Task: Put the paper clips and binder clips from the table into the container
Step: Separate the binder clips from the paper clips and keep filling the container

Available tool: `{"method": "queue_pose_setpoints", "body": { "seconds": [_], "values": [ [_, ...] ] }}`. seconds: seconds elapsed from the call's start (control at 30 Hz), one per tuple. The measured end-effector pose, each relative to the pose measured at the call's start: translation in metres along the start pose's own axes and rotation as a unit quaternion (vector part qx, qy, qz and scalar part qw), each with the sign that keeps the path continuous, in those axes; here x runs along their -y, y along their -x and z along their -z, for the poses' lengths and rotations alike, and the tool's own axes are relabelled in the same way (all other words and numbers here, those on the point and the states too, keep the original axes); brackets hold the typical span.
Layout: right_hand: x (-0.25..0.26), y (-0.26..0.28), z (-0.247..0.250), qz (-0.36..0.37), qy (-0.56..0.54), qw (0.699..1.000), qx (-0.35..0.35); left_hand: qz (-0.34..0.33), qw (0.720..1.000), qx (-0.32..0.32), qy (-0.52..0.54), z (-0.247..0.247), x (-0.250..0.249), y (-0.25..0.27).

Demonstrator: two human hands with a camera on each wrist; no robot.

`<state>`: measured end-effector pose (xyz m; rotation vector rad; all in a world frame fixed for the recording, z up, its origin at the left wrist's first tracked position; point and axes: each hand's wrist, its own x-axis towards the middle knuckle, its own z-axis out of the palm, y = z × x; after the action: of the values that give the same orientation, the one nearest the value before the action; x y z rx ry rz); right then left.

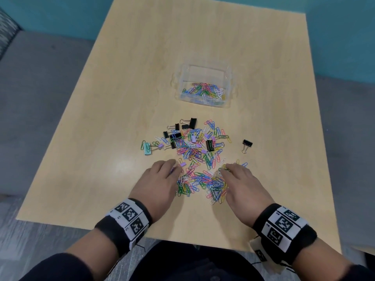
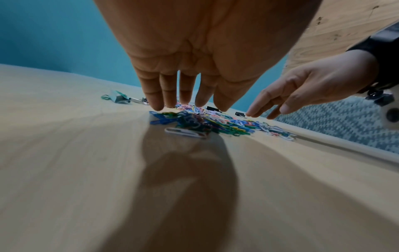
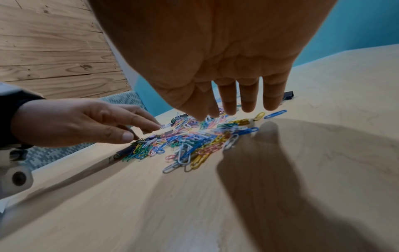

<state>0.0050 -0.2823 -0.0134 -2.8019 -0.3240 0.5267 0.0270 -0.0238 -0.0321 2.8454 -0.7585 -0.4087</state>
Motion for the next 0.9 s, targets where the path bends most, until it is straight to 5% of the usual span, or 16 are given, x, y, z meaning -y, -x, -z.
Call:
{"method": "queue_pose_setpoints", "body": {
  "seconds": [0.53, 0.73, 0.9],
  "values": [
    [-0.006, 0.003, 0.001, -0.009, -0.002, 1.000, -0.008, 0.130, 0.991, 0.015, 0.015, 0.022, 0.024, -0.020],
    [-0.009, 0.007, -0.003, -0.015, -0.005, 1.000, -0.003, -0.001, 0.997, -0.067, 0.035, 0.006, 0.031, 0.014],
    [-0.007, 0.005, -0.005, -0.012, -0.003, 1.000, 0.000, 0.041, 0.996, -0.063, 0.039, -0.001, 0.026, 0.002]
  ]
}}
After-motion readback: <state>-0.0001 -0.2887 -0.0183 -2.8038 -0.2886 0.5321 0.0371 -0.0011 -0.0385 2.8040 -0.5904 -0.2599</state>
